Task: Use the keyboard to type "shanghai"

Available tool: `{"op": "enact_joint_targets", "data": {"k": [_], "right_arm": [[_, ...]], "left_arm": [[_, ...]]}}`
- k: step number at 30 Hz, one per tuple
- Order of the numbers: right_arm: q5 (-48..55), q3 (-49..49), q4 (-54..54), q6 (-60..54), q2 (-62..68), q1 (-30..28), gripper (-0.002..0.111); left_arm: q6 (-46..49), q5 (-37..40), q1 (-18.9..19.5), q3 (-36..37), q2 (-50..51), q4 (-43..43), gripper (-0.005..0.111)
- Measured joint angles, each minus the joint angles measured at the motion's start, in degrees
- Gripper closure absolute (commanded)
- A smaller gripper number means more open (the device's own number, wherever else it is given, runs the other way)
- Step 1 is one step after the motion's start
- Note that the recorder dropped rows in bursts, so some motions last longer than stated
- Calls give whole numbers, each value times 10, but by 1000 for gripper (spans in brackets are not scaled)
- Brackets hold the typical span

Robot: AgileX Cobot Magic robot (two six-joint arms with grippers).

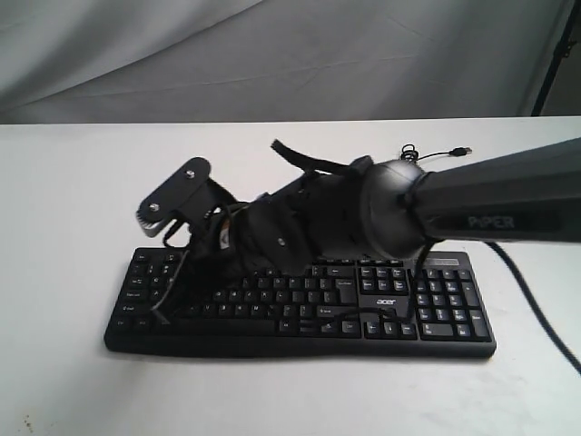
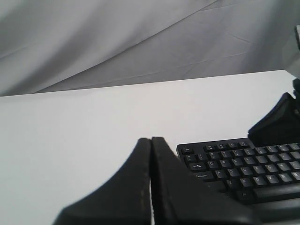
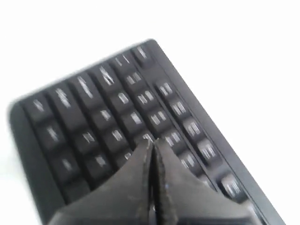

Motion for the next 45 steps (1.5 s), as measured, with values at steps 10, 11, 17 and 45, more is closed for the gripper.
{"op": "enact_joint_targets", "data": {"k": [10, 11, 17, 45], "right_arm": [[68, -140, 0, -1, 98, 28, 108], [68, -143, 0, -1, 102, 29, 108], [68, -148, 0, -1, 109, 32, 108], [48, -148, 0, 1, 131, 32, 108]], "left_arm": [[0, 0, 0, 0, 0, 0, 107], [0, 0, 0, 0, 0, 0, 107], [0, 0, 0, 0, 0, 0, 107], [0, 0, 0, 0, 0, 0, 107]]}}
